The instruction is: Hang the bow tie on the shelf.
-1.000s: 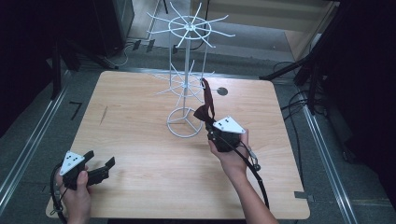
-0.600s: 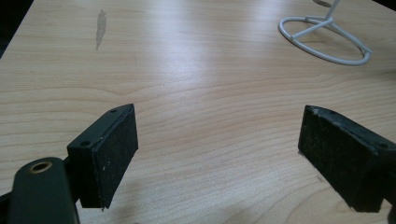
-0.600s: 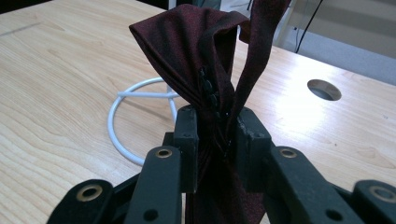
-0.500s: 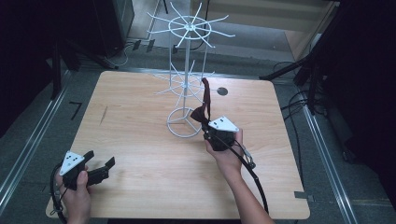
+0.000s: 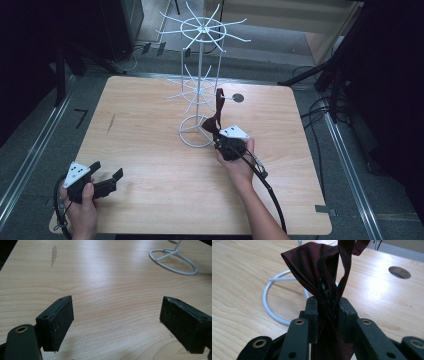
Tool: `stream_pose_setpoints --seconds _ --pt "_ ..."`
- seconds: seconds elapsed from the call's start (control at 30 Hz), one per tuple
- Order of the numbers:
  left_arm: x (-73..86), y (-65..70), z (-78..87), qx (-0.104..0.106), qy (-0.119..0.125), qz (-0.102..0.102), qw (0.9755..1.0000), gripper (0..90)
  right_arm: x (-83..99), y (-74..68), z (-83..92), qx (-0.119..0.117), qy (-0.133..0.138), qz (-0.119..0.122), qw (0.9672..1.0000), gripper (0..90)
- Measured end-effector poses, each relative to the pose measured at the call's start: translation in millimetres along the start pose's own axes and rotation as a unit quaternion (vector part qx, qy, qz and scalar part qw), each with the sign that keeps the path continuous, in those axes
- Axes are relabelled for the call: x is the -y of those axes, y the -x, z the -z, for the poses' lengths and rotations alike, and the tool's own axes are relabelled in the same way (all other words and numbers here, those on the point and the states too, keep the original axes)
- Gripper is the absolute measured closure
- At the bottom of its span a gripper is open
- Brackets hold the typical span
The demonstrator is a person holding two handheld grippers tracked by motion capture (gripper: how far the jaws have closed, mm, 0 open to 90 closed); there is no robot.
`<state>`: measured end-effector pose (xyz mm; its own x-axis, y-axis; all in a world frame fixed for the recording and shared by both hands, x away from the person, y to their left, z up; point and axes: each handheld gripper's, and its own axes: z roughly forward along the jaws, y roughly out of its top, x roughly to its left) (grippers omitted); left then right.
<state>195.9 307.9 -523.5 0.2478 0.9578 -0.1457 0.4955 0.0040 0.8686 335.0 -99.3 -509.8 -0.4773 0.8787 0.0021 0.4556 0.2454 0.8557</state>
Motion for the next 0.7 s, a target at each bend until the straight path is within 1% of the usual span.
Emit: stream_pose_setpoints --seconds 0.07,0.17,0.23,0.33,0.4,0.57,0.7 --pt "0.0 0.0 0.0 0.0 0.0 0.0 1.0 12.7 2.4 1.3 -5.0 -0.003 -0.008 -0.006 0.9999 74.3" --pt "0.0 0.0 0.0 0.001 0.0 0.001 1.0 12.7 4.0 1.7 -8.0 -0.004 -0.013 -0.008 0.9999 74.3" --pt "0.1 -0.1 0.0 0.001 0.001 0.001 1.0 12.7 6.1 1.5 -11.3 -0.006 -0.023 -0.011 0.9997 74.3" --pt "0.1 -0.2 -0.1 0.002 0.001 0.001 1.0 12.7 7.9 2.4 -14.4 -0.004 -0.029 -0.008 0.9995 74.3" --pt "0.1 -0.2 -0.1 0.001 0.001 0.001 1.0 12.7 10.6 3.6 -18.3 -0.003 -0.042 -0.01 0.999 74.3" --pt "0.1 -0.2 -0.1 0.002 0.0 0.001 1.0 12.6 12.1 5.9 -21.3 -0.006 -0.05 -0.017 0.9986 74.3" --pt "0.0 -0.2 -0.1 0.002 0.0 0.001 1.0 12.7 13.4 7.8 -23.1 -0.02 -0.063 -0.018 0.9977 71.6"
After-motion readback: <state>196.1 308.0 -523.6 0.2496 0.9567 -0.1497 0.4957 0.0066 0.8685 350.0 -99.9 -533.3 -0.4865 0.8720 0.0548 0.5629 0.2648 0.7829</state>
